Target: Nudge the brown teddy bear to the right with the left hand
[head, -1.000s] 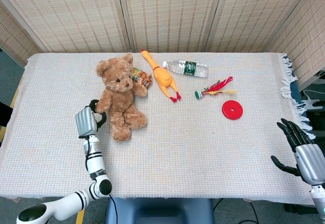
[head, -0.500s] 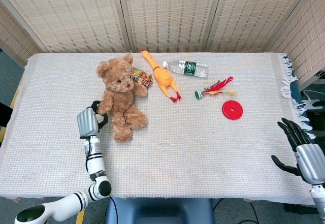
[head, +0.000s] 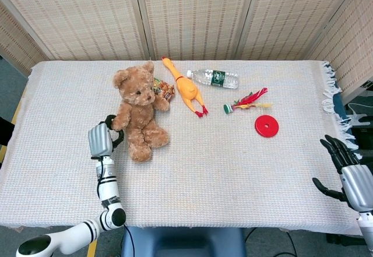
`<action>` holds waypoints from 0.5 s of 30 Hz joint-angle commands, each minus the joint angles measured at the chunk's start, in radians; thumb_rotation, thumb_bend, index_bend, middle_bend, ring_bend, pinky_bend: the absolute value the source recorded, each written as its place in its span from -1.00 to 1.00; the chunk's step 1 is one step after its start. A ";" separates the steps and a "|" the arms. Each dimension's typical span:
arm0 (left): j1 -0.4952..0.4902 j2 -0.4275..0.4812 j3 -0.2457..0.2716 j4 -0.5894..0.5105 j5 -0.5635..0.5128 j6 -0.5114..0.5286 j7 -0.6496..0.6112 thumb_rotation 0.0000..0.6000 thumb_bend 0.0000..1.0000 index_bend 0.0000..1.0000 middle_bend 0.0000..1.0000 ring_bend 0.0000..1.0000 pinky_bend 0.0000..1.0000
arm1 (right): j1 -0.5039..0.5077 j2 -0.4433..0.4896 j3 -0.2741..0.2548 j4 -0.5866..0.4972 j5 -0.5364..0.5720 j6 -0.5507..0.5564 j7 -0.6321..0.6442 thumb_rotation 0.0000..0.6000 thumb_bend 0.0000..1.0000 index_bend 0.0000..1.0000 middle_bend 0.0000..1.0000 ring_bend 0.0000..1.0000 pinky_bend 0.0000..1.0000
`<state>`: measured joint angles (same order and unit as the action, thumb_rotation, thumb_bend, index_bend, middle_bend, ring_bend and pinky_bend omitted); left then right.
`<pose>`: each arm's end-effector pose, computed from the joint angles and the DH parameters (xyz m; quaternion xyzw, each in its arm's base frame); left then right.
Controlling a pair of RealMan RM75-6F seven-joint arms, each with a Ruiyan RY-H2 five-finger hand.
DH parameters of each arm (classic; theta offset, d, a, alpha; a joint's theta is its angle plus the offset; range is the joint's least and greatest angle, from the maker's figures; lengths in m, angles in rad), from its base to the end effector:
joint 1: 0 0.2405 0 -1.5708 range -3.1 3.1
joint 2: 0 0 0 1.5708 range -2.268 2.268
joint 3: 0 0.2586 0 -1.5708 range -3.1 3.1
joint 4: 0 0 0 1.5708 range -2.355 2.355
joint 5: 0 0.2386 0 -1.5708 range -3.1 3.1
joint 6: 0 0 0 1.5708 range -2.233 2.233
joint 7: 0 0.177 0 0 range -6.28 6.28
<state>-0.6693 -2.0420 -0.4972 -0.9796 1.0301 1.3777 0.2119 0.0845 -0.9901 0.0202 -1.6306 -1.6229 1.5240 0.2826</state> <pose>-0.1754 0.4130 -0.0545 -0.4227 -0.4627 -0.5025 0.5955 -0.3126 -0.2086 0.1667 0.5950 -0.4132 0.4569 0.5162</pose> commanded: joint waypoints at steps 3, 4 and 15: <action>0.007 0.005 0.016 0.014 0.069 0.060 -0.073 1.00 -0.04 -0.23 0.01 -0.14 0.10 | -0.001 0.001 0.002 0.000 0.002 0.002 0.003 1.00 -0.69 -1.00 -1.00 -1.00 -0.68; 0.010 0.009 0.022 0.014 0.081 0.068 -0.088 1.00 -0.05 -0.30 -0.09 -0.20 0.09 | 0.000 0.000 0.002 0.000 0.001 0.002 0.004 1.00 -0.69 -1.00 -1.00 -1.00 -0.68; 0.176 0.331 0.318 -0.221 0.265 -0.003 -0.055 1.00 -0.14 -1.00 -1.00 -0.99 -0.40 | 0.002 -0.004 0.002 -0.001 0.006 -0.008 -0.011 1.00 -0.69 -1.00 -1.00 -1.00 -0.68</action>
<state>-0.5545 -1.8258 -0.2776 -1.1084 1.2433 1.4133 0.1003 0.0866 -0.9930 0.0215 -1.6310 -1.6171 1.5163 0.2722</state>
